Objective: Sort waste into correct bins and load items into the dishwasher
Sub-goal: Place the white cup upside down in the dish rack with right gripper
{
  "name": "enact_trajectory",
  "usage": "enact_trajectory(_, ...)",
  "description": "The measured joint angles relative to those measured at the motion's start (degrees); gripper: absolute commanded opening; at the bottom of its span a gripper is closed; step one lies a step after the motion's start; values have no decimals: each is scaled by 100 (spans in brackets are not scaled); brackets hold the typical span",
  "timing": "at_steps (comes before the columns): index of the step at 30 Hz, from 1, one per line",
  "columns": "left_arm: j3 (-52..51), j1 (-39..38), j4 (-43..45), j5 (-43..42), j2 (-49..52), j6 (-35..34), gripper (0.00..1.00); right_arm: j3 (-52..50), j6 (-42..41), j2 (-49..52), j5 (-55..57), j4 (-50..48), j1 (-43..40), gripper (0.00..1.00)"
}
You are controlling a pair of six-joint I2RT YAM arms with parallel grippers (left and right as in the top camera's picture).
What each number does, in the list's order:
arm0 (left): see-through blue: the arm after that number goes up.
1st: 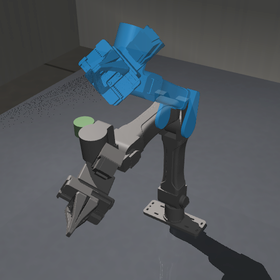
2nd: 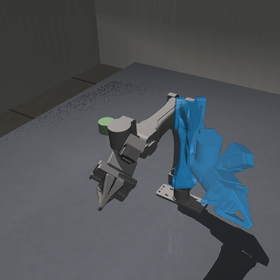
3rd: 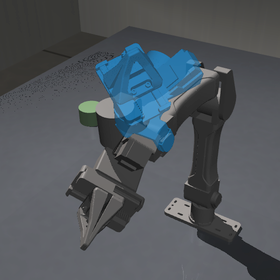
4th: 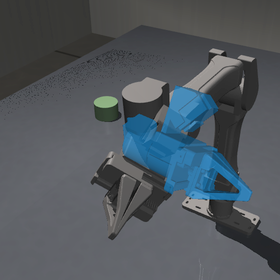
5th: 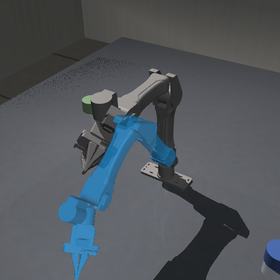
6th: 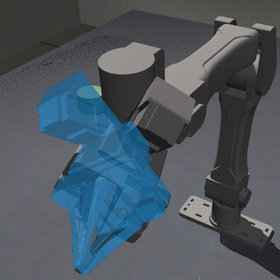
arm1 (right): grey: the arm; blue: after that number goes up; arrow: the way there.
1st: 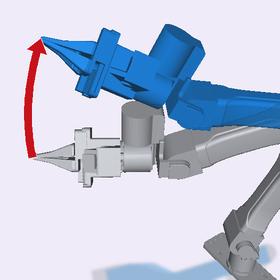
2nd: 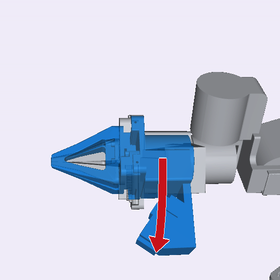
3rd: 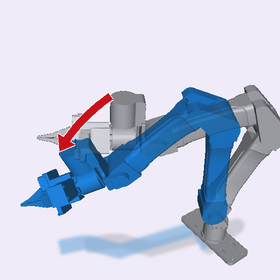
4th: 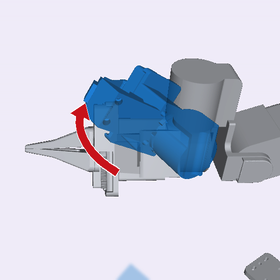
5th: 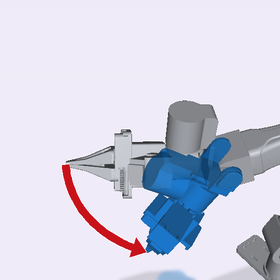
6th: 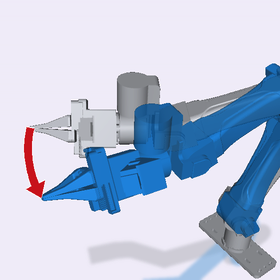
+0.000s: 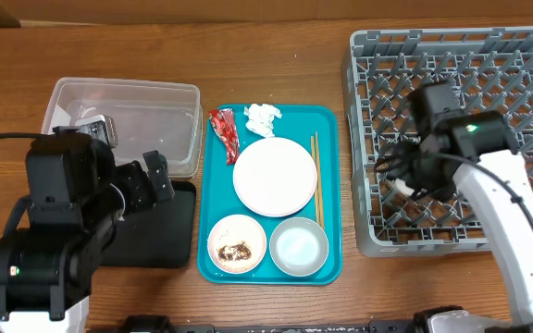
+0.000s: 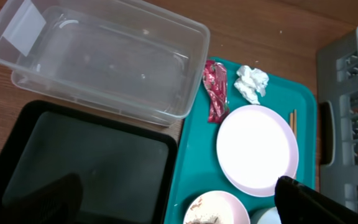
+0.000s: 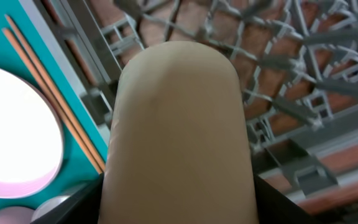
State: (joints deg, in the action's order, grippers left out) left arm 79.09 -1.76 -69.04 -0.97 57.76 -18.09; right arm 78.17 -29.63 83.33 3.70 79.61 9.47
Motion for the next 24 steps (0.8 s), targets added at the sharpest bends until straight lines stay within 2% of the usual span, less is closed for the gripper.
enact_trajectory(7,0,0,2,39,249,0,100,0,505,2,-479,-129,-382,57)
enact_trajectory(18,0,0,4,39,922,0,100,-68,776,2,-651,461,-380,60)
enact_trajectory(24,0,0,4,42,1351,0,100,-428,844,2,-688,129,-376,63)
